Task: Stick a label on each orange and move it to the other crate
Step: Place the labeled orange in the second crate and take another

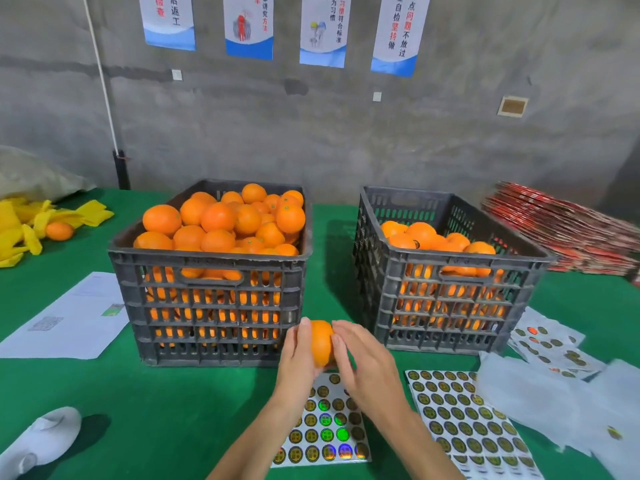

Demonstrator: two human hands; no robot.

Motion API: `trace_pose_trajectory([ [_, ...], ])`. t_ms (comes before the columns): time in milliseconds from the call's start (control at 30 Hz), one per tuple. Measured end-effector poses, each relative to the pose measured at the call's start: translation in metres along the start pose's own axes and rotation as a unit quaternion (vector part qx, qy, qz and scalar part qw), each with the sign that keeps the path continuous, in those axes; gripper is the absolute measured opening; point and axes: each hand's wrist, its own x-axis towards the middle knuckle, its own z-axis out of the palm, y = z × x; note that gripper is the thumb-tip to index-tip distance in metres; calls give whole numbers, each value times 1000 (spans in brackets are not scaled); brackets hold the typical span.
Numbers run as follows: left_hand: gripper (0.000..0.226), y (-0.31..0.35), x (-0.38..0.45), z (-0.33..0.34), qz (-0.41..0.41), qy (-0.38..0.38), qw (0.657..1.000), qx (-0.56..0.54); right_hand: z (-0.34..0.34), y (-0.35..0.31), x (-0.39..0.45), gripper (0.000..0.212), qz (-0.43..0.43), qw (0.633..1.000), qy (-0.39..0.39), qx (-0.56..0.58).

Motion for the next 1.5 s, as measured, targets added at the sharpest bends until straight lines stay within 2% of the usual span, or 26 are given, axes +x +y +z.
trace_pose_trajectory([
  [167,63,44,12,51,33,-64,997,-17,-40,14,27,54,-16,999,28,11],
  [233,57,66,14,77,67,-97,993,14,-59,27,42,65,-36,997,50,-44],
  [333,40,94,22,116,105,-143,983,40,-84,45,68,69,-42,988,106,-105],
  [500,22,135,30,163,99,-243,965,5,-115,73,99,69,26,986,127,-109],
  [600,35,144,31,167,123,-270,954,54,-124,95,114,65,109,977,120,-136],
  [667,34,148,31,158,152,-253,951,90,-126,110,123,59,182,964,115,-156],
  [733,32,152,33,143,165,-241,951,105,-128,125,130,41,254,947,92,-173],
  [800,25,159,34,126,183,-222,949,127,-128,136,134,25,284,936,85,-190],
  [833,20,163,35,116,198,-209,947,142,-126,139,134,27,284,937,94,-179],
  [967,11,182,39,73,274,-145,925,221,-102,121,132,34,210,965,121,-104],
  [1100,20,202,49,21,365,-29,857,362,-62,90,127,33,118,987,106,-38],
  [1167,24,212,53,-5,381,27,829,409,-41,74,123,33,80,993,84,-2],
  [1233,30,223,57,-33,378,78,801,458,-21,57,121,34,61,995,69,34],
  [1367,46,242,72,-90,345,202,720,567,8,25,118,35,56,994,39,88],
  [1500,72,255,95,-119,261,175,710,630,25,1,115,33,57,991,24,120],
])
